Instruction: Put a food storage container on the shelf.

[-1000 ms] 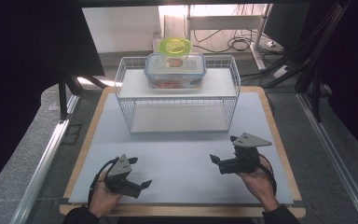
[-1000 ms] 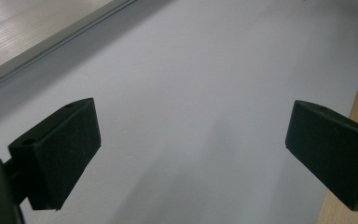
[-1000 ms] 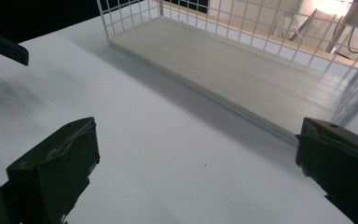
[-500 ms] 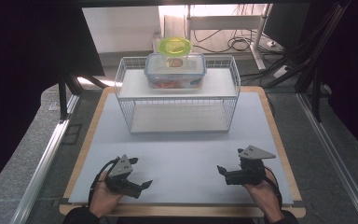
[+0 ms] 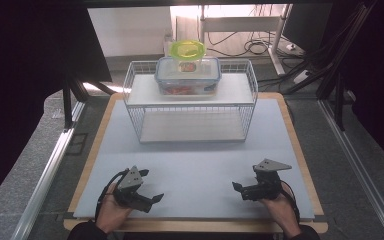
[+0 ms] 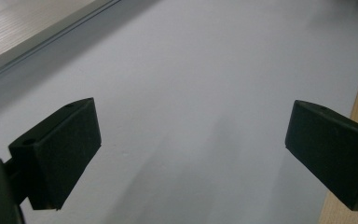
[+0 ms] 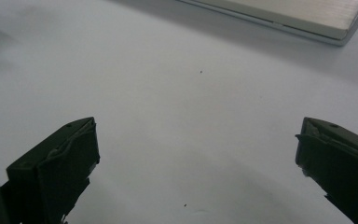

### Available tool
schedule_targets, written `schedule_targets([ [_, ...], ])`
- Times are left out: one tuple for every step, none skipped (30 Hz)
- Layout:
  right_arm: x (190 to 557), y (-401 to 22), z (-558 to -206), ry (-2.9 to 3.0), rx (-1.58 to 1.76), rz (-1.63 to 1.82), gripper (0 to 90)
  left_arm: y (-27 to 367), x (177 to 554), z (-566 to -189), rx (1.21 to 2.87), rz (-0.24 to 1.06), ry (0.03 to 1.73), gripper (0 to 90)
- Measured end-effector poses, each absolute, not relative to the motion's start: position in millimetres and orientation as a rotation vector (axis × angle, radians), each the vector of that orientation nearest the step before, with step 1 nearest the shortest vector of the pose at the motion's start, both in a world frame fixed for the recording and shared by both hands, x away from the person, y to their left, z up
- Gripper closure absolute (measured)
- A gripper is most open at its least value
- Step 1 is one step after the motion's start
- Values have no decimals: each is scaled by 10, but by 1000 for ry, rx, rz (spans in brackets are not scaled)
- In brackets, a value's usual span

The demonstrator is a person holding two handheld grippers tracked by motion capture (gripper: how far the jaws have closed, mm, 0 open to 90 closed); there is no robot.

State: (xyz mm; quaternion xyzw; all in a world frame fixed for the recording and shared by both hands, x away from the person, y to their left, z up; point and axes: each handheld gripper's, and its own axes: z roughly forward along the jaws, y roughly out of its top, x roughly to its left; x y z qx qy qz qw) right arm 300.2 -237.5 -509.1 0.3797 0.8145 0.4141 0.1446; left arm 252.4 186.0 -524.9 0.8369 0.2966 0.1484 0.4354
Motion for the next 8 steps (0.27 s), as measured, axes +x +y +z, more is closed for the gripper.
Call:
schedule_targets([
  [3006,-2377,-5099,2353,1099,1189,0,1860,2525,-5250,2084,369,739,32],
  [3008,-2376,-5106,2356,1106,1183,0,1860,2525,-5251,2085,369,739,32],
  [3013,-2374,-5116,2363,1108,1175,0,1860,2525,-5251,2086,369,739,33],
  [3015,-2372,-5122,2366,1107,1171,0,1860,2524,-5251,2085,370,739,32],
  [3014,-2367,-5124,2364,1109,1169,0,1861,2524,-5250,2084,371,739,33],
  [3013,-2362,-5125,2359,1108,1168,0,1863,2525,-5248,2083,373,739,32],
  [3014,-2357,-5124,2349,1102,1162,0,1863,2526,-5247,2081,374,741,33],
  [3014,-2353,-5122,2340,1105,1159,0,1864,2528,-5248,2081,375,742,33],
])
